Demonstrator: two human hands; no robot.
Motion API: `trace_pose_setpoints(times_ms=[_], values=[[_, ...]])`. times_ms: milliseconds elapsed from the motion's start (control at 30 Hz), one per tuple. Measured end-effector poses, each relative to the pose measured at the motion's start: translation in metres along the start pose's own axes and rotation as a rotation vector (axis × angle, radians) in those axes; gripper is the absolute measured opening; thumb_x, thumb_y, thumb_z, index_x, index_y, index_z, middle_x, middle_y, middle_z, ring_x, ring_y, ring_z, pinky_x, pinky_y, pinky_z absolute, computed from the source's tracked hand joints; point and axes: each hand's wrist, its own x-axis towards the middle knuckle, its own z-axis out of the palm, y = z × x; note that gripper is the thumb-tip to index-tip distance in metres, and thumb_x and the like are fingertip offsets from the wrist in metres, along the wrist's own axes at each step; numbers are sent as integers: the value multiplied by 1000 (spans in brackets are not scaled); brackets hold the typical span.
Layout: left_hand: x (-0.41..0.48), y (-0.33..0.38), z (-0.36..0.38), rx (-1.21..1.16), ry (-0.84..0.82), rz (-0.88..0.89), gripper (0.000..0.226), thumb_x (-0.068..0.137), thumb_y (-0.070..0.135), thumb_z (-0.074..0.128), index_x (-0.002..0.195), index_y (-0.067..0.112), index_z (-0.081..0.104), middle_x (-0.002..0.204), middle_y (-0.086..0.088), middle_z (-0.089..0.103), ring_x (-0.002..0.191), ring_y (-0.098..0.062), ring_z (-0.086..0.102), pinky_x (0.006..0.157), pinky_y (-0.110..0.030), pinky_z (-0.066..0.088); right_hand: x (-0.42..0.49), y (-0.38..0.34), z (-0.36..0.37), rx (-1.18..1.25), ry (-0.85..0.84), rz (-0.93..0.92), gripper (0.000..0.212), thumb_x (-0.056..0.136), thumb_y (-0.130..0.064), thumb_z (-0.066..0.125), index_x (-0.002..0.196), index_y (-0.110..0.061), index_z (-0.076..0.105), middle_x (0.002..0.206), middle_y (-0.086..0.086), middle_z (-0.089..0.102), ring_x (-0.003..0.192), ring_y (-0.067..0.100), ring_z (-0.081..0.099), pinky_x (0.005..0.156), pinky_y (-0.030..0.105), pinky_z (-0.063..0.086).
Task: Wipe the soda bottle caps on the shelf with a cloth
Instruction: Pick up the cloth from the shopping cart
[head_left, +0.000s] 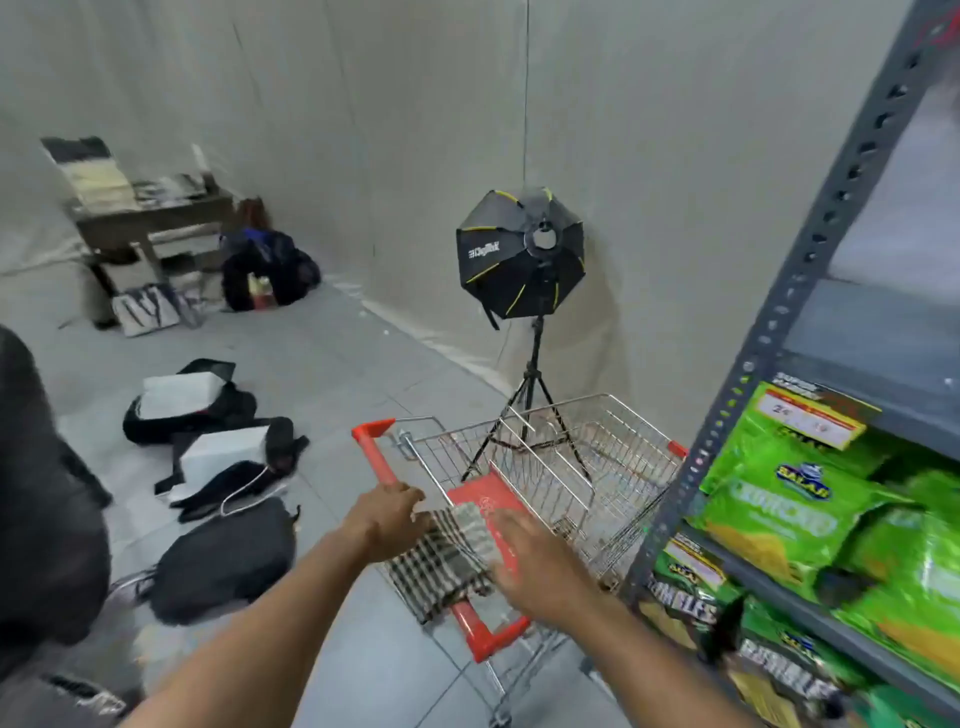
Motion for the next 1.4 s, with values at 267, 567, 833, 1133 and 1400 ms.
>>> trace_pose_setpoints(times_ms=[267,567,833,1133,1400], values=[[29,-6,25,123,-122,4,44,100,47,34,119,19,61,125,-9,66,123,-30,54,111,-48,33,35,-19,62,-75,-230,16,59,98,-27,56,151,-23,31,155,-5,37,137,20,39,114,40,38],[48,12,31,-126,-155,31,15,90,13,50,89,17,64,100,-8,72,94,-28,67,86,-38,53,46,-8,86,-57,-225,23,50,96,-25,52,145,-21,41,151,-4,39,135,23,40,112,46,40],[49,51,-32,-452,-64,271,17,91,16,66,107,18,70,100,5,67,93,-15,63,76,-20,48,56,19,-3,115,124,76,38,96,-34,60,134,-35,52,132,-21,47,112,7,54,92,24,49],[12,172,-127,-764,-69,616,7,94,0,61,99,6,61,96,-19,70,87,-16,65,80,-33,53,-6,57,-120,107,561,46,45,80,-19,70,123,-32,66,140,-4,56,129,14,50,110,27,37],[-29,332,-151,-1125,-58,752,20,91,-6,61,100,10,54,85,-4,62,82,-15,57,75,-22,48,-134,83,-188,155,1300,219,36,74,-21,86,98,-23,60,100,-9,59,97,11,59,87,26,47]])
